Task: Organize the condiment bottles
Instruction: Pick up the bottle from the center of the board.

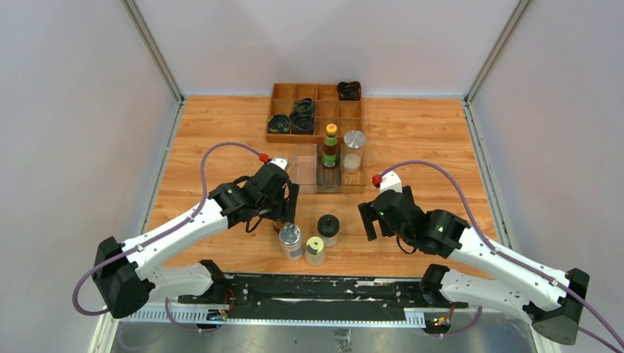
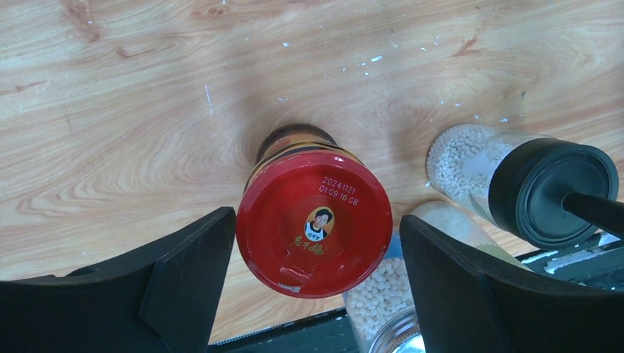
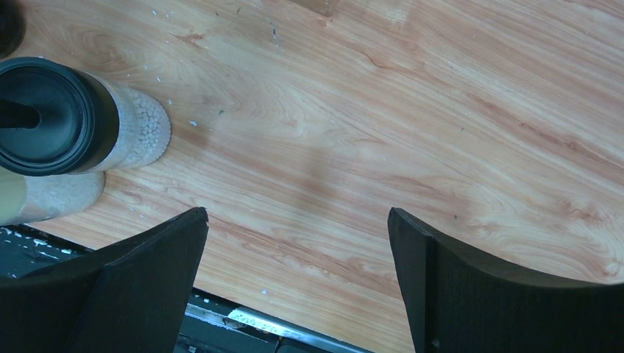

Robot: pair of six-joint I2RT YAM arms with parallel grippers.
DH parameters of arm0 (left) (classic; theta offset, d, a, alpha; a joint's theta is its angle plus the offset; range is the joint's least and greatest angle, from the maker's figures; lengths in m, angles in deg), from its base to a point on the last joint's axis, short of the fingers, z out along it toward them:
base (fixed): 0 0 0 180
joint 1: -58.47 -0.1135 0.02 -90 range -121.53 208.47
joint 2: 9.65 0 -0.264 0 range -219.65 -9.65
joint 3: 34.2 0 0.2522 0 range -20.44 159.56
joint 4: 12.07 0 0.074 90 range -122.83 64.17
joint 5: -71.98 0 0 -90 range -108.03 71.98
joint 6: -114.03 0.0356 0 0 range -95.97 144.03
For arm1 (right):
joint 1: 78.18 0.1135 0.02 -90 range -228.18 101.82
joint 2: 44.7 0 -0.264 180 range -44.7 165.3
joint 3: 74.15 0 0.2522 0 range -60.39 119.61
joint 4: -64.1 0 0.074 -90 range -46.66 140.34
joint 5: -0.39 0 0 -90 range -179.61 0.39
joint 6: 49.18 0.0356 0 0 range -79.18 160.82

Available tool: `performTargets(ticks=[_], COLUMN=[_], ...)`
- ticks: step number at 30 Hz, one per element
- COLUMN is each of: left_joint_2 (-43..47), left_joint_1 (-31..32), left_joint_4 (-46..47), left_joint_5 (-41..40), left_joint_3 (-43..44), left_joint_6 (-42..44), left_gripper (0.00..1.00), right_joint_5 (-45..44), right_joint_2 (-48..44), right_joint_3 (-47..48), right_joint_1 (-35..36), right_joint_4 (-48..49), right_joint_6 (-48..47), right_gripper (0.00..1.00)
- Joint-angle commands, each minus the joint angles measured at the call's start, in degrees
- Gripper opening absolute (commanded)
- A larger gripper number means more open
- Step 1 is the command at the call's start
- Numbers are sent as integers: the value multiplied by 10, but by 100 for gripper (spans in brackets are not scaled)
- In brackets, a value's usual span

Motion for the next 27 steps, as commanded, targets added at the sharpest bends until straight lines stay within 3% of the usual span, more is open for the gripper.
performTargets(ticks=[1,11,27], left_joint_2=[-3,-8,-55], left_joint_1=[4,4,4], left_joint_4=[-7,-7,-10], left_joint_5=[-15,-21,-43], left_joint_3=[-3,7,81], left_joint_6=[-11,-11,17], left_gripper=[84,62,58], right_joint_5=[-2,0,-3], right_joint_2=[-10,-14,-11], right_joint_3=[-10,-14,-16], right_joint_1=[6,6,6], right_joint_4=[-3,-2,-1], right_joint_6=[11,13,11], right_gripper=[98,99,99])
